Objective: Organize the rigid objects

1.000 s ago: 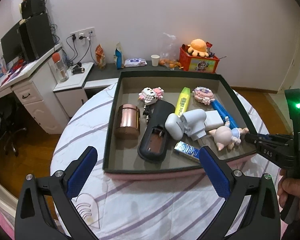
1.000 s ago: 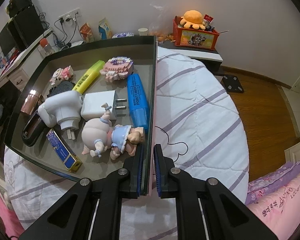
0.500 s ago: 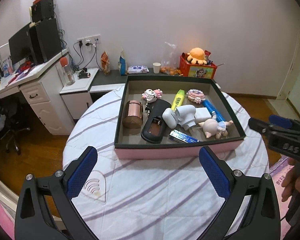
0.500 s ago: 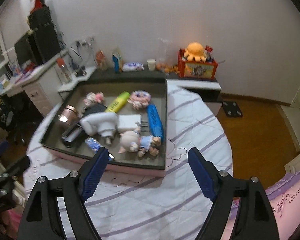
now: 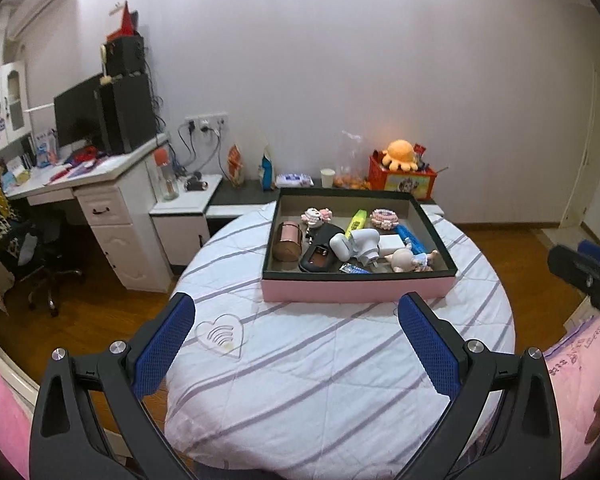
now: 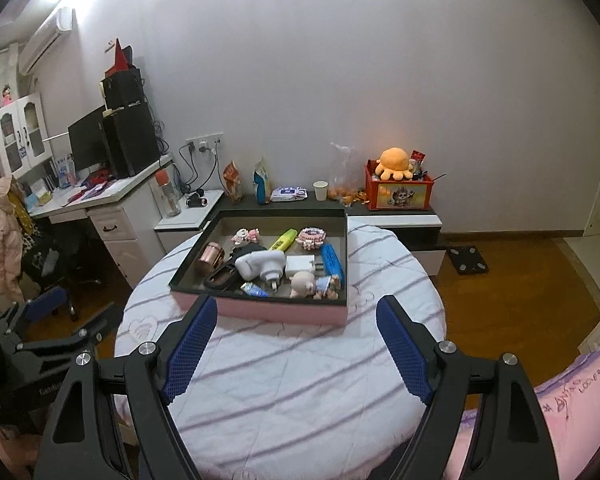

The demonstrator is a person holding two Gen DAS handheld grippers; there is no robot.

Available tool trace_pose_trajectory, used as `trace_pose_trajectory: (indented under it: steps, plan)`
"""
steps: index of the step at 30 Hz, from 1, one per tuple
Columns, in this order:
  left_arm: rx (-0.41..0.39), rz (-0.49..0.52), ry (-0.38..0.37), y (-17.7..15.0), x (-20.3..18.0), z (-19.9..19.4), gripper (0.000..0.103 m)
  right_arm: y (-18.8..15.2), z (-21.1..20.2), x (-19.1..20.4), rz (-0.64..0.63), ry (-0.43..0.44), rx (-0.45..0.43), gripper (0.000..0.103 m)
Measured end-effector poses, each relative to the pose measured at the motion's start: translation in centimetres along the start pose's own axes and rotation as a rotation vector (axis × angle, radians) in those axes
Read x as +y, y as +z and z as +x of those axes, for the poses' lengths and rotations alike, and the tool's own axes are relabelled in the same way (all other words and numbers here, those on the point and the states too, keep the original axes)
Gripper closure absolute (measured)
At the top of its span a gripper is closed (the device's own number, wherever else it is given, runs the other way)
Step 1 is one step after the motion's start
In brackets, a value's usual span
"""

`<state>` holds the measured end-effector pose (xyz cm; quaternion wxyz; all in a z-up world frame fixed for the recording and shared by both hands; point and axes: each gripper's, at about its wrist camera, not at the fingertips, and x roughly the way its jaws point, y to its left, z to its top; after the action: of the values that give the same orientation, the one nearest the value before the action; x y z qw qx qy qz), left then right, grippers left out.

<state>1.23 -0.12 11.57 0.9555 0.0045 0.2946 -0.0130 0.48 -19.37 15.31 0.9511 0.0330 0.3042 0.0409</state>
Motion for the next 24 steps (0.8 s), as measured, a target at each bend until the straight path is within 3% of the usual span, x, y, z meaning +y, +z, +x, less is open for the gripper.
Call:
trace_pose_trajectory:
  steps: [9, 16, 24]
  plan:
    - [-0.041, -0.03, 0.008, -4.5, -0.3, -5.2, 0.0, -5.8, -4.4, 0.4, 0.008, -0.03, -0.006, 0.02]
    - [-0.075, -0.01, -0.002, -5.9, -1.1, -7.0, 0.0, -6.3, -6.5, 2.7, -0.055, -0.023, -0.06, 0.02]
    - [-0.054, -0.01, 0.014, -6.6, -1.2, -6.3, 0.0, -7.9, -5.2, 2.6, -0.052, -0.012, -0.021, 0.02]
